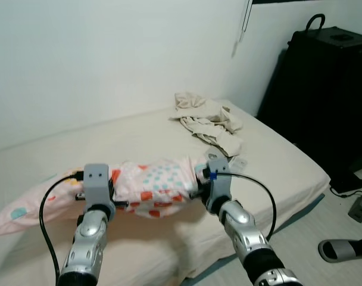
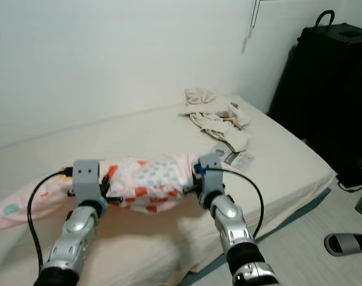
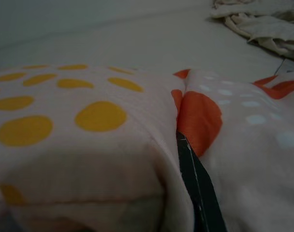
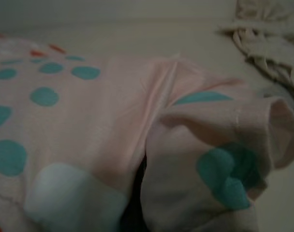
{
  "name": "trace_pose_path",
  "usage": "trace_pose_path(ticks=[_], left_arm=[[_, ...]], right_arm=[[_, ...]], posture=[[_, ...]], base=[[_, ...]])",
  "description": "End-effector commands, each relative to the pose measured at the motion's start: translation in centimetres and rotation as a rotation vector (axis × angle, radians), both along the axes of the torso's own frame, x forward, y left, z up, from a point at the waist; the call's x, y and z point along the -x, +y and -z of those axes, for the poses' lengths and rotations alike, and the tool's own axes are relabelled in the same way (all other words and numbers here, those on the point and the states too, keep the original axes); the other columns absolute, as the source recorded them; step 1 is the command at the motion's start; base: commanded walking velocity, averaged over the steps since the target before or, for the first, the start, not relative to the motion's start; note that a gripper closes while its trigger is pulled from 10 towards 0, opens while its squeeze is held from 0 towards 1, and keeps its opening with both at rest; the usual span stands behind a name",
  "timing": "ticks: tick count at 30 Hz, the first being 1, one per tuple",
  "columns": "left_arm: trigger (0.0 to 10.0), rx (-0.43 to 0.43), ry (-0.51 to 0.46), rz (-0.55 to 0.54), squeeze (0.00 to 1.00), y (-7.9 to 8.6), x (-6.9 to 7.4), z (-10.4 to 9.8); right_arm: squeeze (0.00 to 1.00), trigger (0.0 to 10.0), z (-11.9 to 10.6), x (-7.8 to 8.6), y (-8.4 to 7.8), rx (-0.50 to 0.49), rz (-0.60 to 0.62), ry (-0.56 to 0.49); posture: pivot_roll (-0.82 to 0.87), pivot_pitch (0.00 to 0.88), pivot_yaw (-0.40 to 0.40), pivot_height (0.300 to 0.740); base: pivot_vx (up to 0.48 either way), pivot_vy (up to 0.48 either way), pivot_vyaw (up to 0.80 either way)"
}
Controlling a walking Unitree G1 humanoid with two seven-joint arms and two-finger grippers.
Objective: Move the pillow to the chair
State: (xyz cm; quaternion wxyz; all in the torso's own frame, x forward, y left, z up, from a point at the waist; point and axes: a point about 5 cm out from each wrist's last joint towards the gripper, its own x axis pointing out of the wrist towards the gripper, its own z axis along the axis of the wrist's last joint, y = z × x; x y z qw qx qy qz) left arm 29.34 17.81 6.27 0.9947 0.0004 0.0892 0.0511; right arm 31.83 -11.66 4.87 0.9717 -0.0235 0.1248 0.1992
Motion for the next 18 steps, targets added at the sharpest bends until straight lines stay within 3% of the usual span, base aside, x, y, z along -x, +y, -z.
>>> trace_pose_path(ticks=[1,5,18], left_arm=[[10.0,-0.029,-0.035,-0.012,0.0,0.3,-0.2,-0.7],[10.0,-0.09,-0.047,0.049,0.0,-0.3,-0.1,-0.5],[10.0,-0.083,-0.073,0.05,0.0,-0.8,-0.6,-0.8]], right_arm=[[0.0,10.0,0.0,-0.1,-0.3,0.019,0.012,-0.009],[0.0,10.0,0.2,0.1,-0.5,0.051,-0.006,-0.016],[0.0,10.0,0.6,0.6,-0.5,0.051,-0.02,-0.009]], posture=[[-0.04,0.057,-0.06,0.74],[-0.04,0.053,-0.063,0.74],[-0.05,0.045,-0.058,0.74]], base=[[0.0,0.0,0.0],[0.0,0.0,0.0],[0.0,0.0,0.0]])
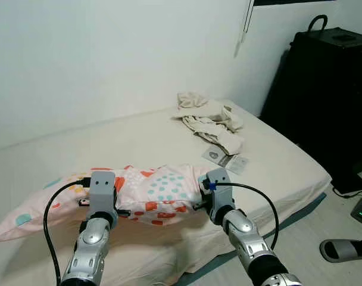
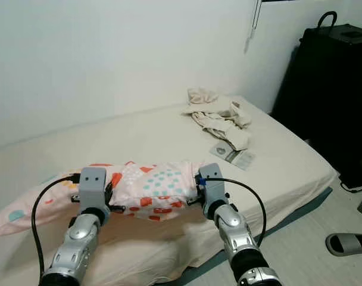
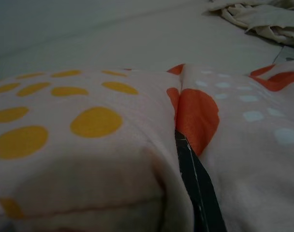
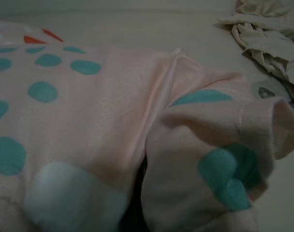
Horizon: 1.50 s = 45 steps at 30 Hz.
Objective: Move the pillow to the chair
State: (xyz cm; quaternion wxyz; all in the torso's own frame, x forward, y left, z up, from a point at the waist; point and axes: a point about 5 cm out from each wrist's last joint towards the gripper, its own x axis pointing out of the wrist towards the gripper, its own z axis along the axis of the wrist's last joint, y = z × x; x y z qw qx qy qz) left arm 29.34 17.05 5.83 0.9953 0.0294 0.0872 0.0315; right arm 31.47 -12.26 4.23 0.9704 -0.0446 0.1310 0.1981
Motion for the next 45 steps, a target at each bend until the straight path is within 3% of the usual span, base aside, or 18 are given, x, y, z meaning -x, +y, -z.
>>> trace_pose_path(ticks=[1,8,20,29,45], left_arm=[[10.0,-0.035,-0.073,0.012,0.0,-0.2,-0.8,-1.2],[10.0,-0.026,-0.079,-0.006,0.0,-0.3,-1.4,-1.4],[10.0,-0.066,-0.062,-0.034,0.0,-0.3,-0.9,-0.5],[10.0,-0.04,-0.061,-0.059,0.0,0.3,-0.9,-0.6],[10.0,-0.018,-0.045,-0.068,0.0,0.1,-0.8,-0.1]], right_arm=[[0.0,10.0,0.1,0.2,0.0,0.007,-0.015,-0.008],[0.0,10.0,0.4,0.2,-0.2,0.004,-0.005,0.01],[0.0,10.0,0.5,0.0,-0.4,-0.002,0.005,0.03],[0.0,10.0,0.1,-0.4,0.5,-0.011,-0.008,0.028],[0.0,10.0,0.2,-0.4,0.0,0.013,-0.028,0.032]], posture=[[-0.05,0.033,-0.063,0.74],[-0.06,0.015,-0.065,0.74],[-0.04,0.028,-0.083,0.74],[-0.04,0.026,-0.086,0.74],[-0.06,0.038,-0.104,0.74]], base=[[0.0,0.0,0.0],[0.0,0.0,-0.65],[0.0,0.0,-0.8],[0.0,0.0,-0.8],[0.0,0.0,-0.8]])
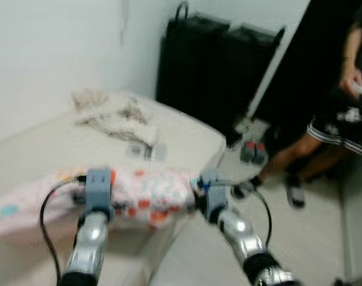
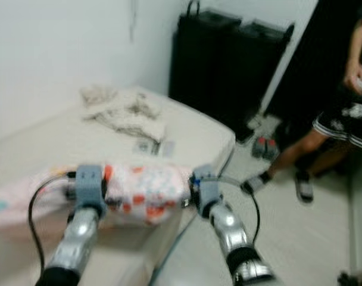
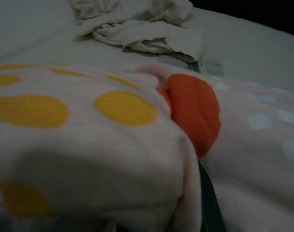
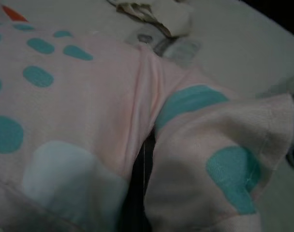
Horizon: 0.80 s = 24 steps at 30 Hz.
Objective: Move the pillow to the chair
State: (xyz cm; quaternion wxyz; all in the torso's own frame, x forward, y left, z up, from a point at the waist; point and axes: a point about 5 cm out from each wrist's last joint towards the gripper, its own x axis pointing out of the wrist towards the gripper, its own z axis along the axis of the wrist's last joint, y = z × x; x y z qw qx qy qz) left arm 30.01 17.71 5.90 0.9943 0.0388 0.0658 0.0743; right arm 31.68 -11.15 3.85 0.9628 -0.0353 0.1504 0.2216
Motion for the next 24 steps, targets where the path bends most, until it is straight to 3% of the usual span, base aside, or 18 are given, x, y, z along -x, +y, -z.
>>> trace_pose_path(ticks=[1,11,24], left_arm=[[10.0,0.016,-0.001,0.013,0.0,-0.61,-0.06,0.07],[10.0,0.019,0.008,0.008,0.0,-0.54,0.32,0.46],[10.0,-0.037,0.023,0.039,0.0,-0.65,0.06,0.73]], right_arm=[[0.0,10.0,-0.24,-0.23,-1.11,0.032,0.011,-0.015],[0.0,10.0,-0.24,-0.19,-1.1,0.039,-0.003,-0.014],[0.0,10.0,0.09,-0.09,-0.35,0.027,-0.008,0.006]], posture=[[-0.06,0.038,-0.107,0.74],[-0.06,0.029,-0.111,0.74],[-0.05,0.022,-0.119,0.74]], base=[[0.0,0.0,-0.8],[0.0,0.0,-0.8],[0.0,0.0,-0.8]])
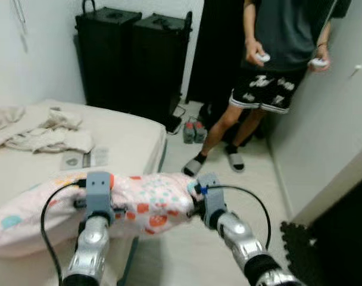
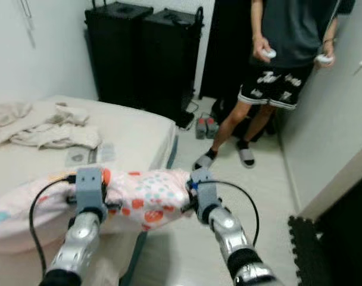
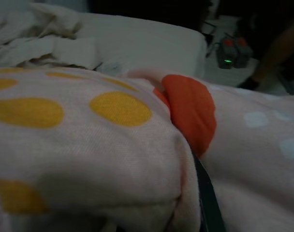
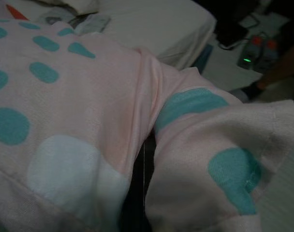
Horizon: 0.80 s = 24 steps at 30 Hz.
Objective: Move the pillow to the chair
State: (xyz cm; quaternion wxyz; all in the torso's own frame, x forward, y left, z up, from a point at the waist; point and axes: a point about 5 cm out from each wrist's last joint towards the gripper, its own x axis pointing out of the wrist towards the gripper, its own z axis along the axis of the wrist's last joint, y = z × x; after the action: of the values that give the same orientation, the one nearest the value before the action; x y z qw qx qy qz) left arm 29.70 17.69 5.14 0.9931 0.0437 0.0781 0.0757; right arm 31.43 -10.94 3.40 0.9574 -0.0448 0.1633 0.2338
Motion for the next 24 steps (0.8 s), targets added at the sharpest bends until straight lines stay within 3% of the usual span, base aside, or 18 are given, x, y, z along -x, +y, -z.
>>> trace_pose_path(ticks=[1,9,14,19,22,24], left_arm=[[10.0,-0.019,0.006,0.047,0.0,-0.7,-0.3,0.0],[10.0,0.043,0.088,0.082,0.0,-1.9,-0.4,1.2],[10.0,0.04,0.098,0.043,0.0,-1.7,-0.4,1.3],[10.0,0.107,0.125,0.023,0.0,-1.0,0.0,1.7],[10.0,0.111,0.129,0.028,0.0,-1.0,0.1,1.7],[10.0,0.045,0.117,0.08,0.0,-1.1,-0.1,1.3]], right_arm=[[0.0,10.0,-0.4,-0.4,-0.6,0.007,0.022,-0.016],[0.0,10.0,0.3,-0.2,-1.2,0.014,0.064,0.022],[0.0,10.0,0.3,-0.2,-1.3,-0.01,0.089,0.027],[0.0,10.0,0.3,-0.2,-1.4,-0.009,0.118,0.02],[0.0,10.0,0.3,-0.2,-1.4,-0.014,0.126,0.019],[0.0,10.0,0.6,0.0,-1.4,-0.029,0.152,0.021]], posture=[[-0.05,0.033,-0.119,0.74],[-0.04,0.044,-0.114,0.74],[-0.04,0.06,-0.097,0.74],[-0.03,0.06,-0.079,0.74],[-0.03,0.059,-0.07,0.74],[0.0,0.06,-0.035,0.74]], base=[[0.0,0.0,-0.8],[0.0,0.0,-0.8],[0.0,0.0,-0.8],[0.0,0.0,-0.8],[0.0,0.0,-0.8],[0.0,0.0,-0.8]])
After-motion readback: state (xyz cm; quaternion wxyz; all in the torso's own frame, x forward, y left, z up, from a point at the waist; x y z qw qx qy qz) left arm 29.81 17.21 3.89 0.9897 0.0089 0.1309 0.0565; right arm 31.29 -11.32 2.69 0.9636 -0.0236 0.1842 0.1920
